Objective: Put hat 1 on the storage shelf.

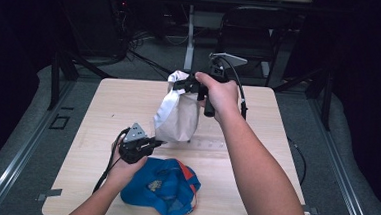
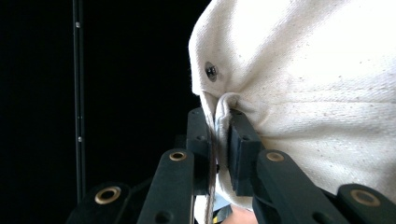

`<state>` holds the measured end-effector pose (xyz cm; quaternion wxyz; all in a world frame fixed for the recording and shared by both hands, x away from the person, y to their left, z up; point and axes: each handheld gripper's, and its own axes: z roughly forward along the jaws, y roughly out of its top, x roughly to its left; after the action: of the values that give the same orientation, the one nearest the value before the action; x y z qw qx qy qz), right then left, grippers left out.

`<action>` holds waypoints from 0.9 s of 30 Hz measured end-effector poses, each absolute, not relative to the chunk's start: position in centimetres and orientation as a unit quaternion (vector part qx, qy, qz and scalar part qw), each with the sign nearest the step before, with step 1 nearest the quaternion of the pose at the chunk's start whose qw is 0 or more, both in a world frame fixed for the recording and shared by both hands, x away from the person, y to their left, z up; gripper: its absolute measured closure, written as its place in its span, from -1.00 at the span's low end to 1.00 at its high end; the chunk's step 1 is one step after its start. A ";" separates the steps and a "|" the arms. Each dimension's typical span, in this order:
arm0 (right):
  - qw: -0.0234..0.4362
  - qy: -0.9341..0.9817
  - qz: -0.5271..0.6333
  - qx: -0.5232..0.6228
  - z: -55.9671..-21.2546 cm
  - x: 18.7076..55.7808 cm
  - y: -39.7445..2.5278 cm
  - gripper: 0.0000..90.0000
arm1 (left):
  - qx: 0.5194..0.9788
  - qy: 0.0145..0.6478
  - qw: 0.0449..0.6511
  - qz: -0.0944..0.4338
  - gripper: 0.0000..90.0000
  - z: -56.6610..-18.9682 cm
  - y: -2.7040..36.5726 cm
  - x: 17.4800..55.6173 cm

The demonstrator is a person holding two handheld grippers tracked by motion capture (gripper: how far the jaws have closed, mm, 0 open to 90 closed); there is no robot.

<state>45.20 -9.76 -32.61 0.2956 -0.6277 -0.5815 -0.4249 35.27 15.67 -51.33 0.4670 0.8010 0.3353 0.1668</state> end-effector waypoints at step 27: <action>0.286 -0.596 -0.384 -0.645 -36.4 45.3 -9.7 0.82 | 0.757 0.412 0.489 0.134 0.87 -55.1 16.5 34.6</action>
<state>45.29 -9.72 -36.39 0.2858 -0.6449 -0.5958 -0.3841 34.62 16.48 -55.09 0.4889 0.7569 0.4125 0.1340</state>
